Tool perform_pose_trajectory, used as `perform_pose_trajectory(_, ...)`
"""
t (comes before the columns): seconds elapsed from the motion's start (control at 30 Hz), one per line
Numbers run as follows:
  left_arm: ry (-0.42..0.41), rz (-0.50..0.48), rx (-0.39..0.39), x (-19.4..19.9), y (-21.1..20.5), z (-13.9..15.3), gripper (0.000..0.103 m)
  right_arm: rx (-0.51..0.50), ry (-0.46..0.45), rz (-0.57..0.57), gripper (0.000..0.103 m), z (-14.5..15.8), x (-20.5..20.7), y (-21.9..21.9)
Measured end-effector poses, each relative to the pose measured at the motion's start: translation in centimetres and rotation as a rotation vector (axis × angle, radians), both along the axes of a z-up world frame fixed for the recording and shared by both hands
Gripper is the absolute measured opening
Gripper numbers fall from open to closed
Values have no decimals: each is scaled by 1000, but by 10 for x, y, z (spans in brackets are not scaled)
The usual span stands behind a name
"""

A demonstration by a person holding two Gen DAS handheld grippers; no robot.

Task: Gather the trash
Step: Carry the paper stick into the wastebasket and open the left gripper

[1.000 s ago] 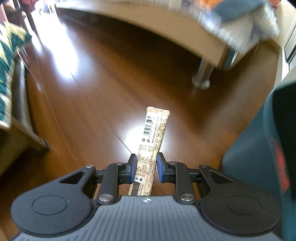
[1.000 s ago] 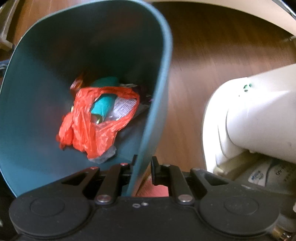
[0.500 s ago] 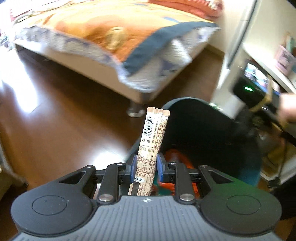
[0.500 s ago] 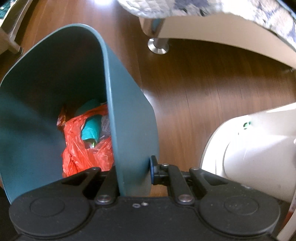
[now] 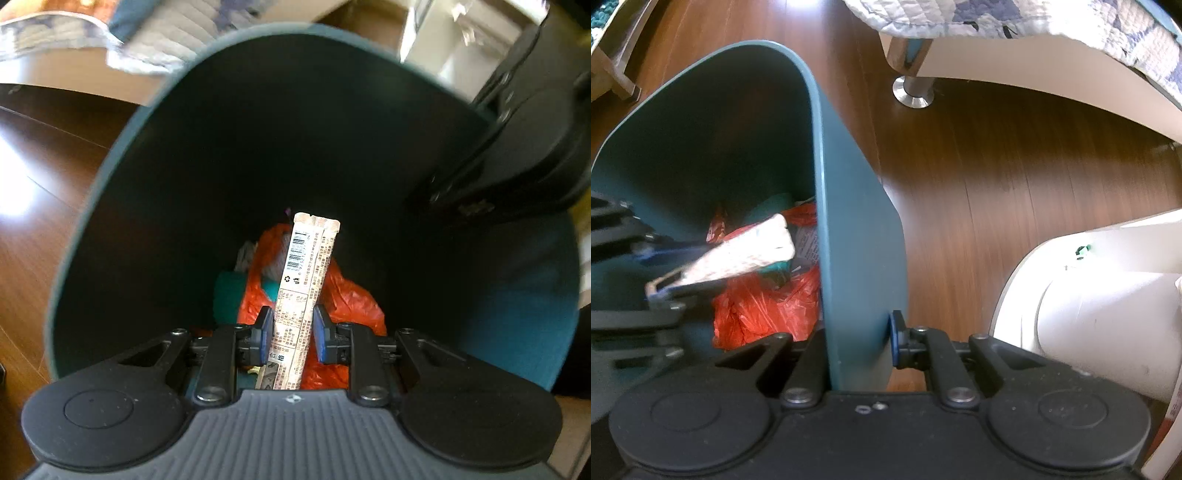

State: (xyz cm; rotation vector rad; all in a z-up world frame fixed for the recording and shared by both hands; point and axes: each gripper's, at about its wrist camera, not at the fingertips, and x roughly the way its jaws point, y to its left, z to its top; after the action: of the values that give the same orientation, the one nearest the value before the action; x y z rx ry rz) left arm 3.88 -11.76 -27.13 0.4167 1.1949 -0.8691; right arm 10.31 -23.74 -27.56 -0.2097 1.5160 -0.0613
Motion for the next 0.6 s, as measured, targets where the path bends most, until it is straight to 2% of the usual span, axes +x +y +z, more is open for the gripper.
perform_pose_trajectory(0.27,71,-13,56,4,-8,-24,27,20,-36,-53,10,-6,2,-12)
perform_pose_trajectory(0.37,49,16,53,0,-10,-17,40,29,-51,-33,10,-6,0,-16)
perform_pose_trajectory(0.43,35,64,13,0,-5,-8,74,48,-56,-47,10,-9,0,-23)
perform_pose_trajectory(0.5,22,106,-30,-2,-1,3,75,65,-54,-39,9,-12,-2,-30)
perform_pose_trajectory(0.6,-16,156,-51,-8,3,19,75,70,-47,-16,8,-16,-6,-37)
